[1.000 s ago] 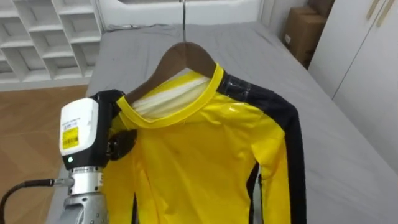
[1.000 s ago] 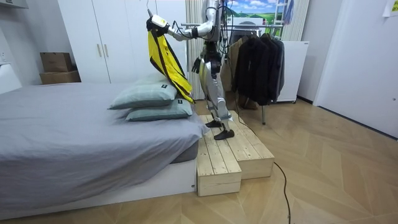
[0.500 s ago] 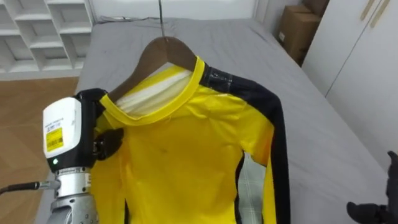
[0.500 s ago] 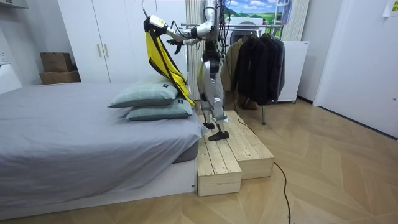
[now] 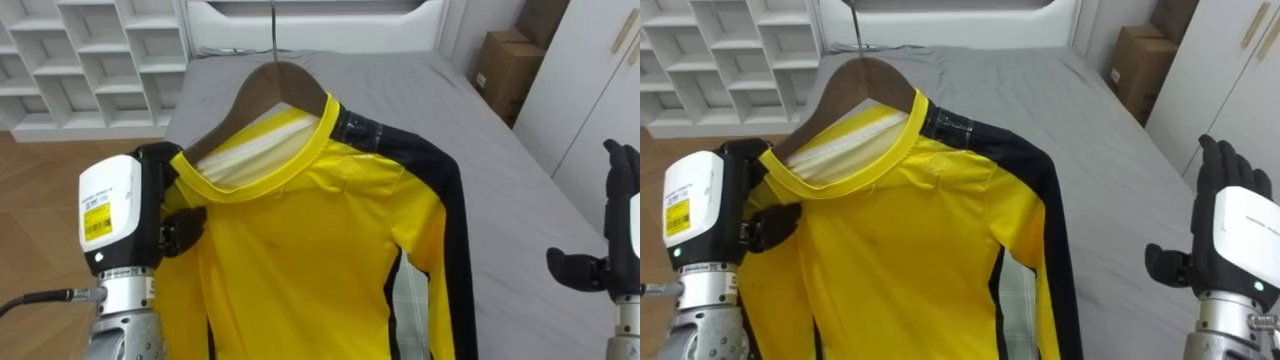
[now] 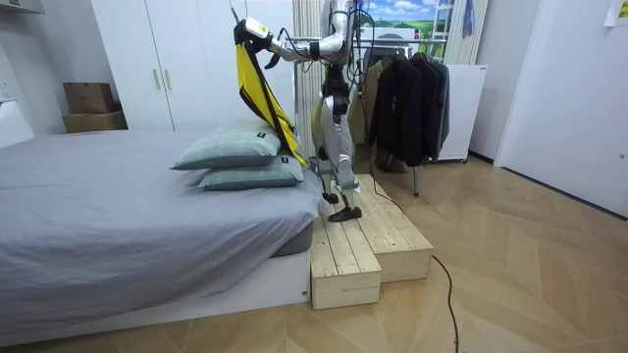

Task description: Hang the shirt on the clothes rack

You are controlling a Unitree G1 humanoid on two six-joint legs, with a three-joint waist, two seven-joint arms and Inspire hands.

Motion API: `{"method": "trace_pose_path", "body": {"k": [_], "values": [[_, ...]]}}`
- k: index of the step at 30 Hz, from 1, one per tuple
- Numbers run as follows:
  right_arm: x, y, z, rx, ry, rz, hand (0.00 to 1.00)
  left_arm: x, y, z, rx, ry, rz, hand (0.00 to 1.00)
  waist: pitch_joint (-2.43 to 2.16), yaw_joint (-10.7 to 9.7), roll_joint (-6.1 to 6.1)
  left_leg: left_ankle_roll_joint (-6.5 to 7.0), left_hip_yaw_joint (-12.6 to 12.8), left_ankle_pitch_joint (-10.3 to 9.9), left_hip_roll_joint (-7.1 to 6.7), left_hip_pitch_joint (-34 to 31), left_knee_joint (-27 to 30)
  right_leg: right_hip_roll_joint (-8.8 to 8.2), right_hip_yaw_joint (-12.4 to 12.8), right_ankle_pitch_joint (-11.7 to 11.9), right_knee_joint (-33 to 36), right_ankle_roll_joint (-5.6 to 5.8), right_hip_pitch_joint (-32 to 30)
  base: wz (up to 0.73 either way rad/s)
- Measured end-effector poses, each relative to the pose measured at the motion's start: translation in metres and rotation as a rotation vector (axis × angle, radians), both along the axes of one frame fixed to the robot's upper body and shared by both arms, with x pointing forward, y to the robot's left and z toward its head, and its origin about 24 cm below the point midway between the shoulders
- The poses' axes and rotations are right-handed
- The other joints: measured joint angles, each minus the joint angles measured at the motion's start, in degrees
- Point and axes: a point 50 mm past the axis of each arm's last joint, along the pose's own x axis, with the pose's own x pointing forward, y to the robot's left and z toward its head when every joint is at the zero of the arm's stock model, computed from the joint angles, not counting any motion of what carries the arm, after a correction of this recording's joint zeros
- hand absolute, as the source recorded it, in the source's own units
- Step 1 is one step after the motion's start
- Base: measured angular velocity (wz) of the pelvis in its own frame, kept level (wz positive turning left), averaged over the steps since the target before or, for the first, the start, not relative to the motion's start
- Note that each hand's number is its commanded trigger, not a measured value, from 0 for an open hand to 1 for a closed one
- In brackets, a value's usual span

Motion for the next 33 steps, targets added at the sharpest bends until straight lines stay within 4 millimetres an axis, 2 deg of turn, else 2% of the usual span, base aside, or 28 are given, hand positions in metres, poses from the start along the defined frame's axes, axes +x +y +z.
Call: {"method": "trace_pose_path", "body": {"k": [3, 9, 14, 18, 24, 29, 33], "values": [[0.0, 0.0, 0.001, -0.022, 0.009, 0.005, 0.0, 0.0, -0.001, 0.0, -0.003, -0.002, -0.002, 1.0, 0.0, 0.4, 0.0, 0.01, 0.1, 0.0, -0.04, -0.1, 0.2, -0.16, -0.1, 0.0, 0.0, -0.01, -0.1, -0.04], [0.007, 0.012, 0.002, -0.044, 0.017, 0.071, 0.0, 0.0, -0.002, 0.003, -0.004, -0.01, 0.0, 1.0, -0.05, 1.2, -0.06, 0.0, 0.4, 0.0, -0.09, -0.6, 0.6, -0.3, 0.0, -0.5, 0.8, -0.05, -1.1, -0.01], [0.022, 0.019, 0.018, -0.091, -0.012, 0.111, 0.0, 0.001, -0.003, 0.005, -0.004, 0.002, -0.006, 1.0, -0.07, 1.9, -0.06, 0.0, 0.4, 0.0, -0.01, -1.1, 0.6, -0.42, -0.1, -0.5, 0.9, -0.06, -1.3, 0.0], [0.027, 0.025, 0.024, -0.097, -0.012, 0.147, 0.0, 0.001, -0.004, 0.003, -0.006, 0.021, -0.007, 1.0, -0.12, 2.4, -0.2, 0.0, 0.3, 0.0, 0.07, -1.1, 0.6, -0.4, -0.1, -0.5, 0.9, -0.07, -1.3, 0.0], [0.031, 0.037, 0.021, -0.099, 0.035, 0.209, 0.0, 0.001, -0.005, 0.003, -0.002, 0.023, -0.008, 1.0, -0.1, 2.6, -0.56, 0.0, 0.2, 0.0, -0.08, -1.1, 0.6, -0.51, -0.2, -0.5, 0.9, -0.07, -1.2, 0.01], [0.032, 0.047, 0.015, -0.108, 0.073, 0.248, 0.0, 0.001, -0.018, -0.003, -0.016, 0.057, -0.052, 1.0, 0.04, 2.7, -1.39, 0.0, 0.0, 0.0, -0.16, -1.1, 0.6, -0.51, -0.3, -0.5, 0.8, -0.06, -1.1, 0.01], [0.032, 0.052, 0.014, -0.116, 0.077, 0.264, 0.0, 0.002, -0.021, -0.004, -0.019, 0.063, -0.061, 1.0, 0.02, 2.6, -1.61, 0.0, 0.0, 0.0, -0.15, -1.1, 0.6, -0.42, -0.4, -0.5, 0.7, -0.06, -1.1, 0.0]]}}
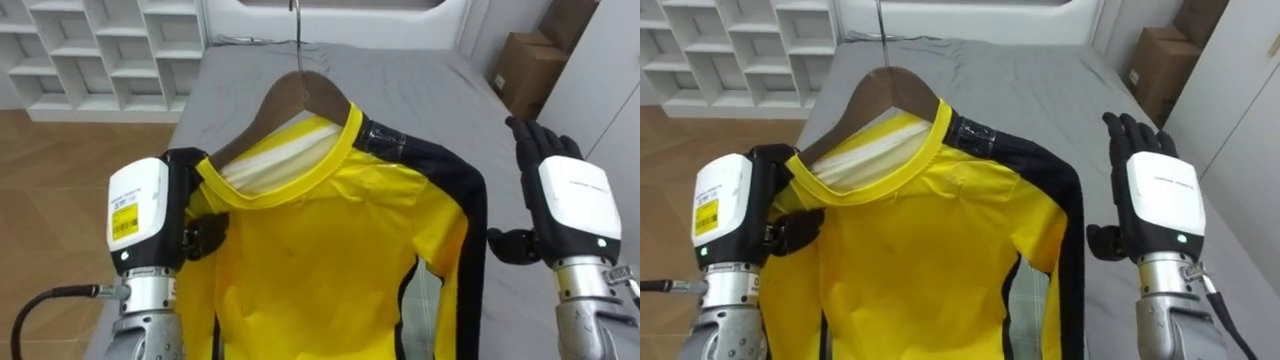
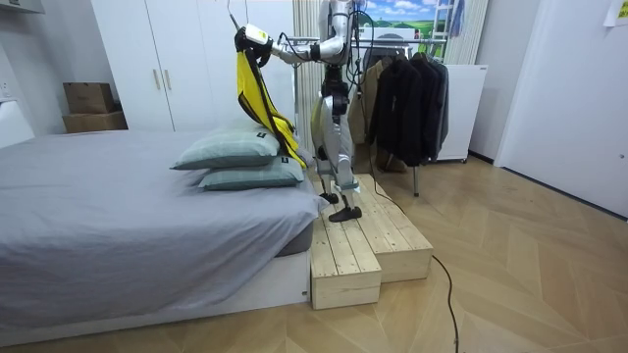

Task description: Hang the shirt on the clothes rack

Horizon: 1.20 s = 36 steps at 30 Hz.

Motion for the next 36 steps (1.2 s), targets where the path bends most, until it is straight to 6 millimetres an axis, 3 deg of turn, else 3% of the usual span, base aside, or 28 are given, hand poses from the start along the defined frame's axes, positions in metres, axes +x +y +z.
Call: {"method": "trace_pose_path", "body": {"k": [16, 23, 36], "values": [[0.002, 0.002, 0.0, 0.006, -0.002, 0.002, 0.0, 0.0, -0.012, -0.005, 0.021, 0.033, -0.04, 1.0, 0.19, -0.1, -0.26, 0.0, -0.2, 0.0, -0.05, -0.2, 0.0, -0.46, -0.5, -0.1, -0.1, 0.13, 0.0, 0.0], [0.004, 0.009, -0.002, 0.018, 0.023, 0.017, 0.0, -0.001, -0.027, 0.001, 0.03, 0.03, -0.104, 1.0, 0.19, 0.0, -0.25, 0.0, -0.6, 0.0, -0.08, -0.4, 0.0, -0.56, -0.5, -0.3, -0.1, 0.22, 0.0, 0.02], [0.007, 0.01, 0.003, 0.026, 0.016, 0.022, 0.0, -0.001, -0.032, 0.007, 0.028, 0.038, -0.14, 1.0, 0.21, -0.3, -0.35, 0.0, -0.6, 0.0, -0.12, -0.3, 0.0, -0.6, -0.5, -0.3, -0.1, 0.26, 0.0, 0.0]]}}
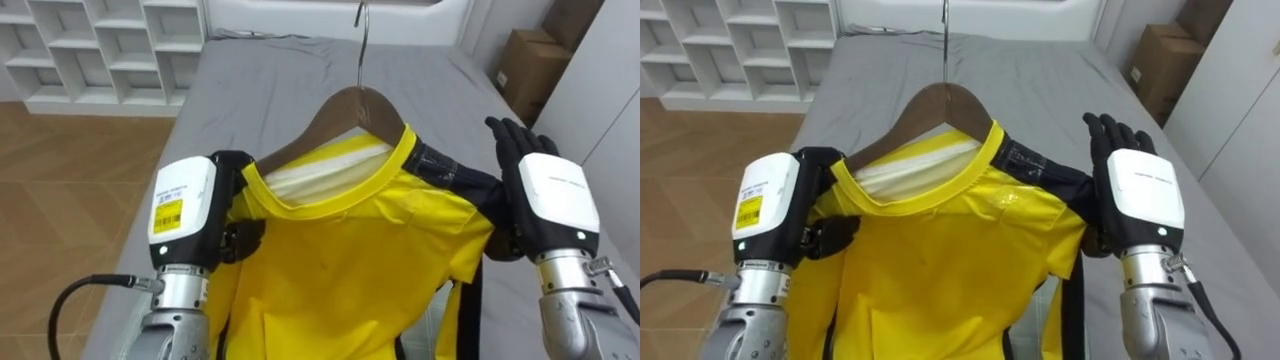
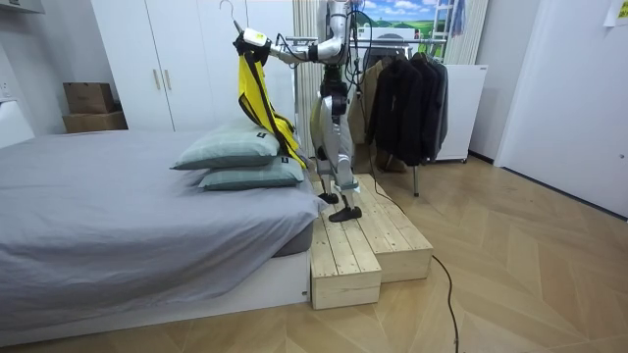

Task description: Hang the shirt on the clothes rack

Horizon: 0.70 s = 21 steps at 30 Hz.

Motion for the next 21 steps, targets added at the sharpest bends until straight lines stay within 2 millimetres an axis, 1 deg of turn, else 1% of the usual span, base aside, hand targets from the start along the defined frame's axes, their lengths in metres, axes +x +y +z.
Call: {"method": "trace_pose_path", "body": {"k": [7, 21], "values": [[0.001, 0.0, 0.003, 0.014, -0.012, -0.001, 0.0, -0.001, -0.004, 0.009, 0.038, -0.039, -0.005, 1.0, -0.02, -0.1, -0.01, 0.0, 0.0, 0.0, 0.02, -0.1, 0.0, -0.01, -0.5, 0.0, -0.2, 0.01, 0.0, 0.0], [0.001, -0.001, 0.002, 0.046, -0.003, -0.02, 0.0, -0.002, -0.01, 0.008, 0.041, -0.027, -0.005, 1.0, -0.08, -0.1, 0.1, 0.0, 0.0, 0.0, 0.05, -0.1, 0.0, -0.11, -0.8, 0.0, 0.0, 0.01, 0.0, 0.0]]}}
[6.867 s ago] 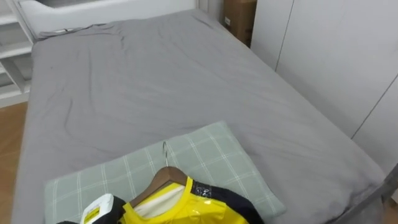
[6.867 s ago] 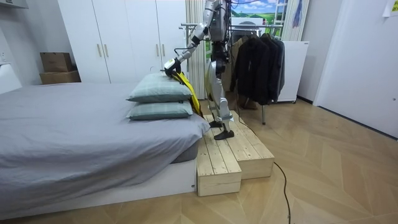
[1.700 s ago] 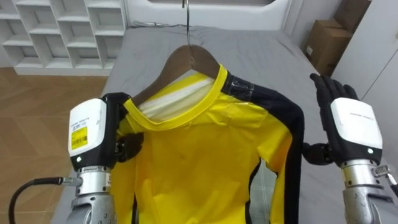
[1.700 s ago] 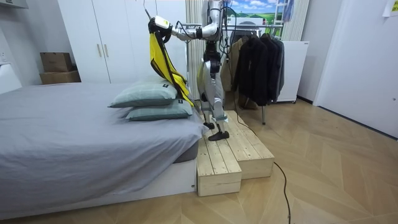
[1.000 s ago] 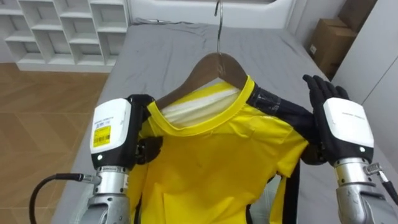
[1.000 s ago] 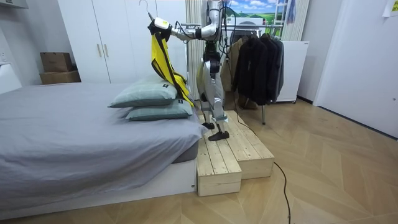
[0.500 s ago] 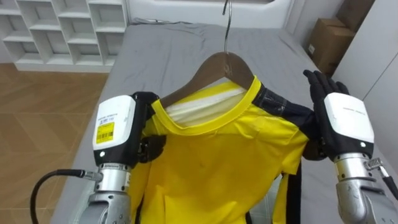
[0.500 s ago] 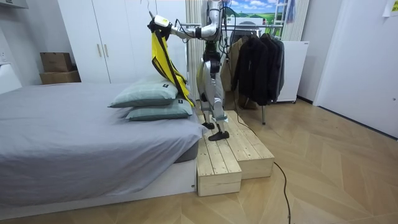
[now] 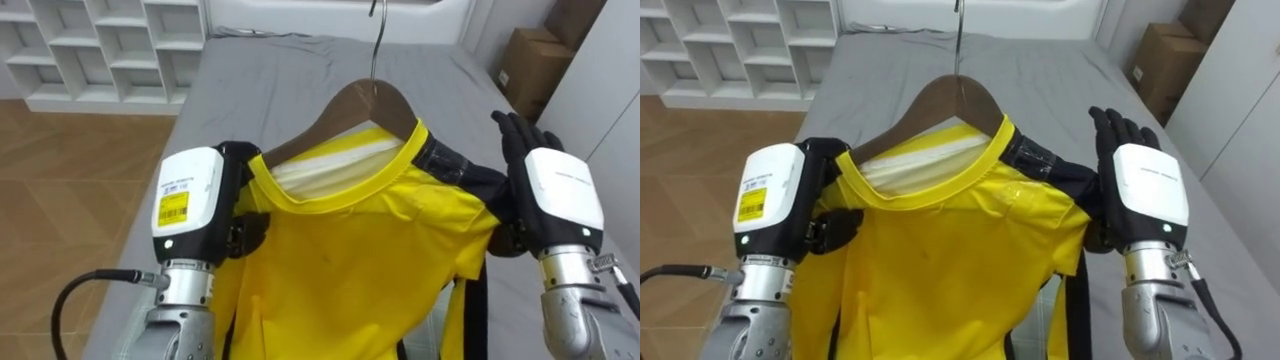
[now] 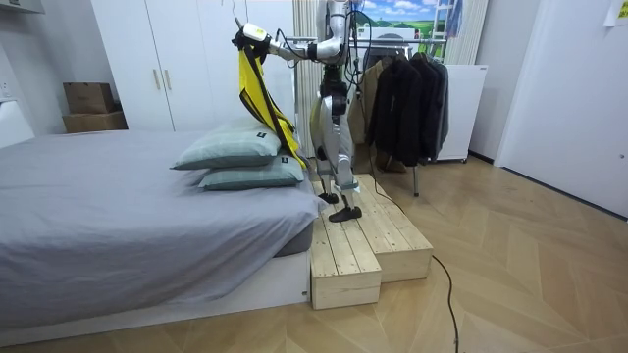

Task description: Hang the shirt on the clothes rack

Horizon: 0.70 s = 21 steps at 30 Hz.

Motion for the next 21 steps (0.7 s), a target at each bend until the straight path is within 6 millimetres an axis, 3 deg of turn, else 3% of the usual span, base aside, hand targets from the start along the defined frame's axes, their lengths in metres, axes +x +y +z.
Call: {"method": "trace_pose_path", "body": {"k": [11, 21], "values": [[0.0, 0.004, -0.005, 0.02, 0.027, -0.012, 0.0, 0.0, -0.003, -0.003, -0.002, 0.028, 0.002, 1.0, 0.09, 0.0, 0.23, 0.0, 0.0, 0.0, -0.03, 0.0, 0.0, 0.11, -0.1, 0.0, -0.1, -0.02, 0.2, 0.0], [0.0, 0.022, -0.012, 0.094, 0.043, -0.004, 0.0, 0.0, -0.004, -0.006, 0.008, 0.062, 0.011, 1.0, 0.12, -0.4, 0.28, 0.01, 0.0, 0.0, 0.0, 0.0, 0.0, -0.01, -0.1, 0.0, -0.1, -0.02, 0.2, 0.0]]}}
